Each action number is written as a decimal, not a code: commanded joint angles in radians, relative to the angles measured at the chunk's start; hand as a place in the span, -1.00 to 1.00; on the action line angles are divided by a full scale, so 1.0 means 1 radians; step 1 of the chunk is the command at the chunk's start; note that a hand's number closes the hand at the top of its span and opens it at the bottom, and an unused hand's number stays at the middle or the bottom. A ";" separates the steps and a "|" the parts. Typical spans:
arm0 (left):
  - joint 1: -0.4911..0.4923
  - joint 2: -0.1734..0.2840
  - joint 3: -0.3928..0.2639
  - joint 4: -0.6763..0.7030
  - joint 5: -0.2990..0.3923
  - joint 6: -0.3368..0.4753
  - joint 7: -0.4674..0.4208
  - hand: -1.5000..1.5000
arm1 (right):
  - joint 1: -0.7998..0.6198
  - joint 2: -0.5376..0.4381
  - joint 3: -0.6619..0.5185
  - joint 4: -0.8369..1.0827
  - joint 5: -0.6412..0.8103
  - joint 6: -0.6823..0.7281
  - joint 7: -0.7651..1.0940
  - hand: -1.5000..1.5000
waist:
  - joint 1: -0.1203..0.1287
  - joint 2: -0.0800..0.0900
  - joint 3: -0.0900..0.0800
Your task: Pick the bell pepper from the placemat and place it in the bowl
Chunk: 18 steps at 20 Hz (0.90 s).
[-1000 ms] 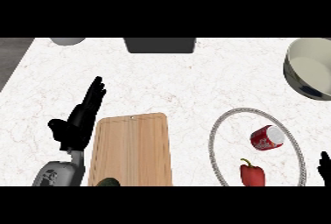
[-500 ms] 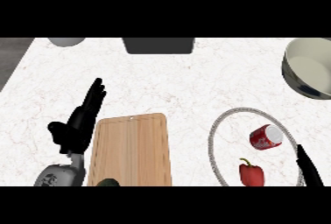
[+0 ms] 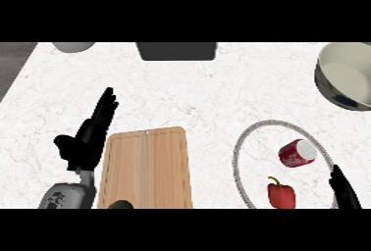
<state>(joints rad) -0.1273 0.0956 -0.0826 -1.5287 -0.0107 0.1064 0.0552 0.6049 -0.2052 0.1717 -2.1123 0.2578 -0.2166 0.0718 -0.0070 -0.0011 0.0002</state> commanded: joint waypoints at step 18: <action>-0.001 -0.027 0.011 -0.064 -0.051 -0.011 0.058 0.00 | -0.099 0.102 -0.012 0.160 -0.061 0.015 -0.037 -1.00 | 0.004 0.000 0.000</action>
<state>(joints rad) -0.1342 0.0817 -0.0573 -1.5632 -0.0330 0.0789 0.0956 0.5404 -0.1059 0.1626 -1.9142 0.1863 -0.1987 -0.0450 -0.0040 -0.0004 0.0003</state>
